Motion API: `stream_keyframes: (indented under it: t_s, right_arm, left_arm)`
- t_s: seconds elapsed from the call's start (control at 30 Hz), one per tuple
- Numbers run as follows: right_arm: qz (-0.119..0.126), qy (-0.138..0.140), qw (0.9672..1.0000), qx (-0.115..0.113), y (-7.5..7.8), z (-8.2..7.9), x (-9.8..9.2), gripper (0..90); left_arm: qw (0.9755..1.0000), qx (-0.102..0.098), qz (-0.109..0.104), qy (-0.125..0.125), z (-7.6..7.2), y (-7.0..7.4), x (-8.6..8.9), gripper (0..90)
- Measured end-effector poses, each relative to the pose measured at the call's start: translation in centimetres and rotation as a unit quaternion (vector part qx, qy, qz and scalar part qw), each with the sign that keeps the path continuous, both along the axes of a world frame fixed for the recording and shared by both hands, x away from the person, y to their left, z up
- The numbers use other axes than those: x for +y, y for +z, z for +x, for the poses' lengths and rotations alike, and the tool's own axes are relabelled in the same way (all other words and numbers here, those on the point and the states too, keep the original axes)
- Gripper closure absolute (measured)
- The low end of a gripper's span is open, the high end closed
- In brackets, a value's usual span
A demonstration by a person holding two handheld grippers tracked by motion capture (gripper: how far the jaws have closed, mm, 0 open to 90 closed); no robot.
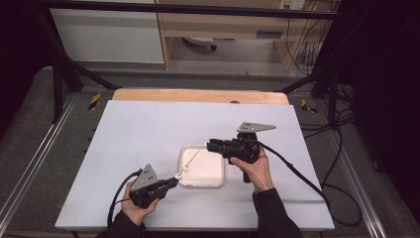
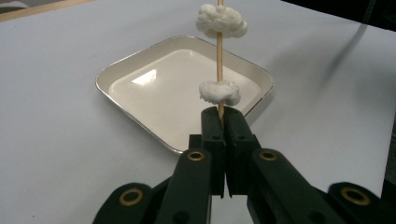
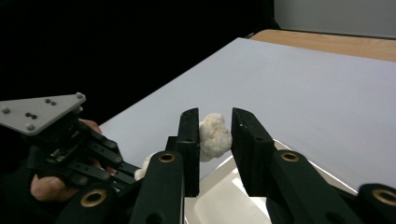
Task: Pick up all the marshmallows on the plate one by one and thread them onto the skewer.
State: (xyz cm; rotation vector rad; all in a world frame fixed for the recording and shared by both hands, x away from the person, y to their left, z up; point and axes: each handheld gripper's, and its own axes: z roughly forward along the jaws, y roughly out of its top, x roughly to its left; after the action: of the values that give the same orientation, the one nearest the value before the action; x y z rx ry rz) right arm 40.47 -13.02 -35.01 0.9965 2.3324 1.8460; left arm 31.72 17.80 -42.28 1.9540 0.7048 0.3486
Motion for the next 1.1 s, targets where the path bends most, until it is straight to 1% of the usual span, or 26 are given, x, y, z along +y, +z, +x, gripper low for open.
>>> stream_keyframes:
  t_s: [0.1,0.37,0.53,0.6,0.73,0.97,1.1]
  right_arm:
    - [0.014,0.008,0.9998,0.007,-0.1,0.1,0.3,73.5]
    - [0.03,0.022,0.9991,0.019,-0.5,0.2,0.7,73.2]
    - [0.028,0.026,0.999,0.025,-0.7,0.3,0.8,73.1]
    - [0.032,0.03,0.9986,0.029,-0.8,0.3,0.9,72.9]
    - [0.03,0.035,0.9983,0.037,-1.0,0.3,1.1,72.7]
    - [0.038,0.038,0.9974,0.049,-1.3,0.3,1.3,73.4]
    - [0.039,0.04,0.9971,0.052,-1.5,0.2,1.5,73.9]
  left_arm:
    - [1.0,-0.001,0.0,-0.002,-0.1,0.0,-0.1,88.1]
    - [1.0,-0.003,0.001,-0.005,-0.1,0.0,-0.1,88.1]
    - [1.0,-0.004,0.0,-0.006,-0.1,0.0,-0.2,88.1]
    - [1.0,-0.005,-0.001,-0.006,-0.1,0.0,-0.1,88.1]
    - [1.0,-0.006,0.0,-0.008,-0.1,0.0,-0.2,88.1]
    - [0.9999,-0.008,0.0,-0.009,-0.2,0.0,-0.1,88.1]
    - [0.9999,-0.011,0.0,-0.01,-0.2,0.0,-0.1,88.1]
